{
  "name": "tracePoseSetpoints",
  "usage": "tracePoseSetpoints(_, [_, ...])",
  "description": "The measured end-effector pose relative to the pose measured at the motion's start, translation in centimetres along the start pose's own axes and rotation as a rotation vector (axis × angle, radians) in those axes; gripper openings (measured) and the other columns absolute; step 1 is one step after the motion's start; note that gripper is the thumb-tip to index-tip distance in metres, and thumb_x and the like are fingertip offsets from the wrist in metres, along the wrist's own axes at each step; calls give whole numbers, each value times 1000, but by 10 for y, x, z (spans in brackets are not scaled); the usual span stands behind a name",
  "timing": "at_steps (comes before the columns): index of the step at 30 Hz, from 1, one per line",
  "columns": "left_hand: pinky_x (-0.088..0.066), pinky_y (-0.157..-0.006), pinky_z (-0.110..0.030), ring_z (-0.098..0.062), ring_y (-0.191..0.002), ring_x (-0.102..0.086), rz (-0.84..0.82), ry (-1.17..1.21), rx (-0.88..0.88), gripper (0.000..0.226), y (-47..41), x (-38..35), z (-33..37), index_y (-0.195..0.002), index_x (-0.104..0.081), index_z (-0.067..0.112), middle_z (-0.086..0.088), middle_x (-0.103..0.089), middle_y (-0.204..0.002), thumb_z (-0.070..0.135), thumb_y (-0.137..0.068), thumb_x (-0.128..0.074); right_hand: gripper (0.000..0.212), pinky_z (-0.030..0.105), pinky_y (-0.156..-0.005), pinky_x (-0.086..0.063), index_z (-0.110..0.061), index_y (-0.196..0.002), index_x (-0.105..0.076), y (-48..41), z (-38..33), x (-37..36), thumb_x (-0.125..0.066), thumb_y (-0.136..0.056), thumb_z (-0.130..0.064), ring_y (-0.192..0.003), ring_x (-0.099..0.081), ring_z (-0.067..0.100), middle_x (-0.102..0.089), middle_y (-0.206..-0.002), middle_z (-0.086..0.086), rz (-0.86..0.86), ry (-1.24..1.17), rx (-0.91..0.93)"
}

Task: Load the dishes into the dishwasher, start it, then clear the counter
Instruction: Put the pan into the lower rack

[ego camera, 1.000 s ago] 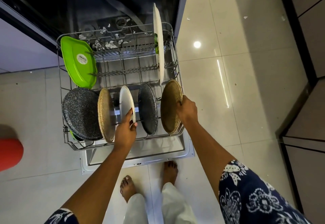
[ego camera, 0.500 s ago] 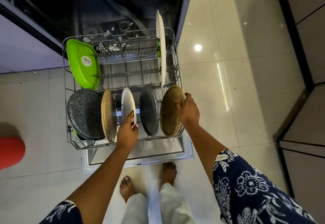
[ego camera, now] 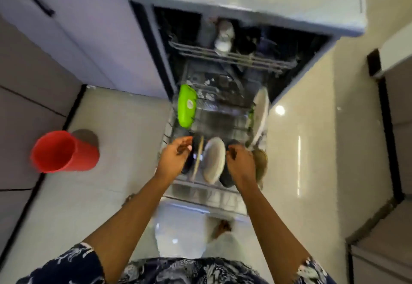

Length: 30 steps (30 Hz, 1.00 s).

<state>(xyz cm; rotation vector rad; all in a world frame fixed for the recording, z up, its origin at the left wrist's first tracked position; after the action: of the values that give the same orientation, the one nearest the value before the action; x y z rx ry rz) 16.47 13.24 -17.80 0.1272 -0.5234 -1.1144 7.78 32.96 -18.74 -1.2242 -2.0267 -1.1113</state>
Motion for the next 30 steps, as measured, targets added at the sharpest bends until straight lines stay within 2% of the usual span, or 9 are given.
tracePoseSetpoints(5, [-42, -76, -1, 20, -83, -57, 283, 66, -49, 22, 0, 208, 32, -113, -63, 10, 5, -64, -105, 4, -92, -56, 25, 34, -88, -42, -13, -108, -64, -6, -211, -37, -55, -88, -25, -105, -57, 30, -67, -109, 9, -82, -12, 285])
tracePoseSetpoints(9, [-43, -82, -4, 0, -98, -60, 451, 46, -34, 22, -6, 391, 19, -111, -64, 17, 9, -66, -109, 9, -92, -57, 40, 35, -83, -47, -7, -98, -69, -10, -392, -101, -48, -75, -32, -95, -64, 30, -71, -99, 13, -116, -90, 448])
tracePoseSetpoints(12, [-48, -75, -17, -4, -82, -62, 622, -63, -37, 21, -6, 541, 13, -104, -64, 33, 14, -68, -101, 19, -89, -60, 38, 34, -80, -47, -6, -92, -70, -8, -527, -155, -49, -74, -33, -91, -65, 30, -71, -93, 12, -172, -124, 567])
tracePoseSetpoints(14, [-47, -67, -29, -16, -66, -58, 761, -127, -6, 19, -7, 640, 8, -105, -66, 28, 1, -71, -97, 18, -90, -60, 37, 35, -80, -46, -8, -91, -70, -10, -616, -186, -49, -75, -33, -91, -64, 30, -71, -92, 10, -203, -117, 639])
tracePoseSetpoints(15, [-46, -66, -32, -23, -66, -59, 814, -153, 19, 20, -8, 678, 4, -107, -67, 23, -5, -71, -95, 15, -90, -60, 35, 35, -81, -47, -9, -91, -70, -11, -649, -198, -50, -75, -33, -91, -64, 30, -71, -93, 9, -202, -110, 676])
tracePoseSetpoints(18, [-46, -78, -28, -27, -92, -65, 972, -178, 2, 22, -14, 785, -3, -106, -68, 16, -5, -70, -101, 9, -87, -62, 28, 35, -85, -46, -10, -96, -69, -16, -749, -235, -55, -82, -30, -97, -62, 27, -70, -99, 7, -219, -81, 791])
tracePoseSetpoints(22, [-44, -90, -34, -26, -106, -58, 1106, -252, 98, 26, -33, 886, -29, -112, -66, 20, -3, -65, -115, 15, -86, -62, 18, 32, -86, -46, -12, -103, -66, -28, -862, -278, -60, -88, -20, -102, -59, 24, -68, -105, 5, -260, -34, 924])
tracePoseSetpoints(27, [-36, -104, -44, -29, -123, -47, 1090, -383, 379, 42, -85, 990, -94, -127, -57, 22, -6, -53, -135, 27, -85, -60, 24, 29, -88, -42, -10, -109, -64, -52, -1006, -343, -58, -88, -21, -106, -58, 24, -65, -111, 8, -344, 4, 1031])
tracePoseSetpoints(30, [-18, -113, -49, -26, -140, -27, 1053, -437, 526, 49, -116, 1039, -120, -137, -47, 25, -5, -34, -151, 37, -90, -55, 30, 29, -94, -39, -10, -116, -60, -59, -1076, -393, -55, -89, -19, -113, -54, 25, -61, -118, 10, -419, 86, 1110])
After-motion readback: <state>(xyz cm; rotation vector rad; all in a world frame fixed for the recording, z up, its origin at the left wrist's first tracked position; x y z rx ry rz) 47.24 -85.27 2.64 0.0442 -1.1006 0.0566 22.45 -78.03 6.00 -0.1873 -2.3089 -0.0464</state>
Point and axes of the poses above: each hand's wrist, its own y-axis away from the middle knuckle, its own x-axis out of the back of the hand, z = x × y, the point moved 10 cm from there along -y, towards the middle knuckle
